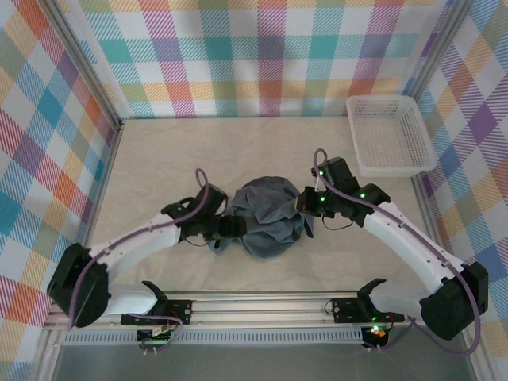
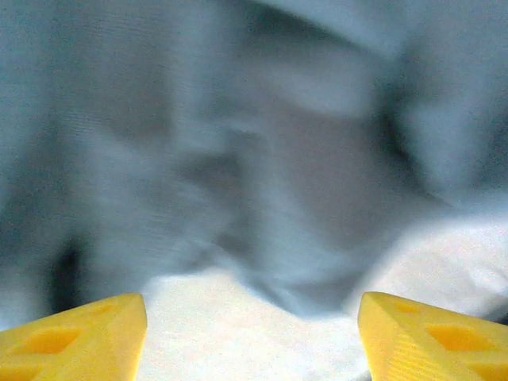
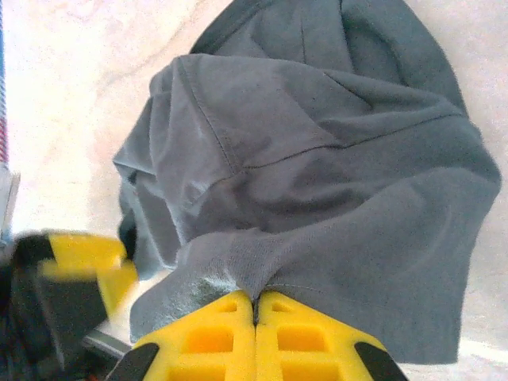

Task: Fold the inside-out t-shirt
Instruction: Flatten out the T-shirt at the center of the table.

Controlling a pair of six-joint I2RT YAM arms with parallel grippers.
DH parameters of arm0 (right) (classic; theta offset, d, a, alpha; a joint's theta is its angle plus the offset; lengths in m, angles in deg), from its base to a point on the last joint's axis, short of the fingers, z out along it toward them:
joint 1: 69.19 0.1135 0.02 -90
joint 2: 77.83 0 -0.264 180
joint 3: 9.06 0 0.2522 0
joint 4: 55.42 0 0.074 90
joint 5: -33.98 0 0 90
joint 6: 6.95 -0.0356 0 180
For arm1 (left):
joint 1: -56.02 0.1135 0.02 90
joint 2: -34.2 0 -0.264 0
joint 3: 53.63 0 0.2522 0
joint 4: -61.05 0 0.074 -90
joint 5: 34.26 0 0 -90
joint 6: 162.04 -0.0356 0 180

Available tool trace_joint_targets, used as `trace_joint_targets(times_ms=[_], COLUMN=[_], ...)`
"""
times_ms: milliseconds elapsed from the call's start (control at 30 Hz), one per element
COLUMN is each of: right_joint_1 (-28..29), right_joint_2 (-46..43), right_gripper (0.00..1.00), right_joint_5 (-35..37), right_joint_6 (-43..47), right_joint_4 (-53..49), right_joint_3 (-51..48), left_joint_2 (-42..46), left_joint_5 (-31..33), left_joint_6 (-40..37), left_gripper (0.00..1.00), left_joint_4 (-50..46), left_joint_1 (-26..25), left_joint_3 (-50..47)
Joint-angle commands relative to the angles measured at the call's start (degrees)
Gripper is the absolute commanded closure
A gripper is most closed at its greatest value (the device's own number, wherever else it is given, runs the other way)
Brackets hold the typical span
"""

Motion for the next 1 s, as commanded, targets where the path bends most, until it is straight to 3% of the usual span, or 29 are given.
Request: trace_joint_targets(times_ms=[0, 167, 333, 400, 467, 533, 967], right_joint_1=[-2.3, -3.1, -3.4, -4.0, -5.1, -6.4, -14.6], right_joint_2=[0.6, 1.7, 1.5, 1.2, 0.5, -0.3, -1.5], right_gripper=[1.0, 1.0, 1.0, 1.0, 1.0, 1.0, 1.0], right_joint_5=[-9.4, -14.3, -17.0, -16.7, -16.7, -17.9, -20.4], right_joint_6=[-9.1, -15.3, -17.6, -16.8, -16.0, -15.9, -11.0], right_joint_4=[4.5, 7.1, 5.9, 3.4, 1.0, 0.3, -6.2], right_joint_3=[1.9, 4.4, 7.7, 9.1, 10.1, 10.1, 11.5], left_joint_2=[4.3, -6.2, -13.3, -14.9, -15.4, -15.0, -6.7], left_joint_5=[0.0, -0.7, 18.6, 27.0, 32.2, 30.5, 26.2], left_joint_6=[-5.8, -7.8, -8.1, -7.2, -4.8, -4.2, -8.2], left_gripper=[0.18, 0.02, 0.01, 0.2, 0.72, 0.98, 1.0], left_joint_4=[11.0, 20.5, 21.5, 19.2, 17.0, 16.7, 12.4], left_joint_1=[-6.6, -7.8, -9.0, -8.5, -6.4, -3.8, 4.4], left_joint_3=[1.3, 4.8, 10.0, 11.5, 12.1, 11.6, 7.7])
